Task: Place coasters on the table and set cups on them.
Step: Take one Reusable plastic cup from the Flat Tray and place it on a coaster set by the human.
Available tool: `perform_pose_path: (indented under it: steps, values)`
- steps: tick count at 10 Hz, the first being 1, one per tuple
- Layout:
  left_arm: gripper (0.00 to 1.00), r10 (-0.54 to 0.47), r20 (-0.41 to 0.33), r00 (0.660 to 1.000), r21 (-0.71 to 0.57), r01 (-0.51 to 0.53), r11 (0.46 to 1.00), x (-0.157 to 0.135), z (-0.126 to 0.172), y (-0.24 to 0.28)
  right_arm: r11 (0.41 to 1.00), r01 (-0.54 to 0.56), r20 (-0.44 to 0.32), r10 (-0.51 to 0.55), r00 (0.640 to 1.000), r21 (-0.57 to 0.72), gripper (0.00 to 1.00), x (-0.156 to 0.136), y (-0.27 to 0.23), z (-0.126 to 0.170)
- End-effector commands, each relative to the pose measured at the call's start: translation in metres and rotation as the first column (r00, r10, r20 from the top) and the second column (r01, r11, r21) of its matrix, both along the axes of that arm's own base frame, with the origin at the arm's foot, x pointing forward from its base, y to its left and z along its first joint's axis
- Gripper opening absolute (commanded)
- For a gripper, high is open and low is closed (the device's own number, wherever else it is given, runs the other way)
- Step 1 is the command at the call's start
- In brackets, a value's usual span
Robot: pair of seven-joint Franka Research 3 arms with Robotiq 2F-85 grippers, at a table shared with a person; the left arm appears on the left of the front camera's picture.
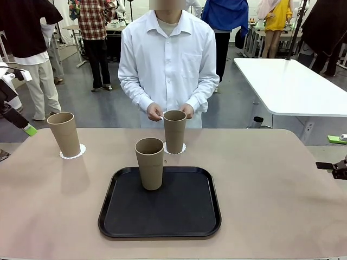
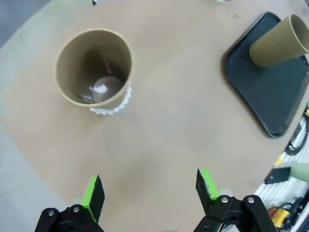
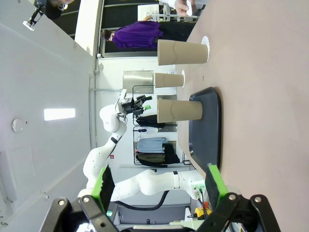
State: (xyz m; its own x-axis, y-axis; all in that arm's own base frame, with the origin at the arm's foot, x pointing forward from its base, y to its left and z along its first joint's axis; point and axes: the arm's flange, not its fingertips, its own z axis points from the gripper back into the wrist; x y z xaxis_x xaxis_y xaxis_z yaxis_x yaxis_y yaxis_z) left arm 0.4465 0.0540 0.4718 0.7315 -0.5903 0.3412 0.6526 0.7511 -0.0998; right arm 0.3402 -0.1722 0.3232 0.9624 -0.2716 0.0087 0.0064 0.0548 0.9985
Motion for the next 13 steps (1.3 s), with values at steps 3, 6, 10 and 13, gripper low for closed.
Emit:
perform_pose_path:
  steps: [3,6,10,13]
  values:
    - [1.0,0.056,-0.036,0.998,0.101,-0.052,0.994,-0.012,0.011,-0.021,1.0,0.002,-0.004,-0.002,1.0,0.001,1.0,0.0,-0.001,0.001]
    - [1.0,0.031,-0.05,0.998,0.076,-0.027,0.997,-0.009,0.007,-0.018,1.0,0.002,-0.004,-0.002,1.0,0.001,1.0,0.0,-0.001,0.001]
    - [1.0,0.031,-0.05,0.998,0.076,-0.027,0.997,-0.009,0.007,-0.018,1.0,0.002,-0.004,-0.002,1.0,0.001,1.0,0.0,-0.001,0.001]
    - [1.0,0.069,-0.182,0.981,-0.12,-0.092,0.989,-0.021,0.005,0.006,1.0,0.002,-0.004,-0.002,1.0,0.001,1.0,0.0,-0.001,0.001]
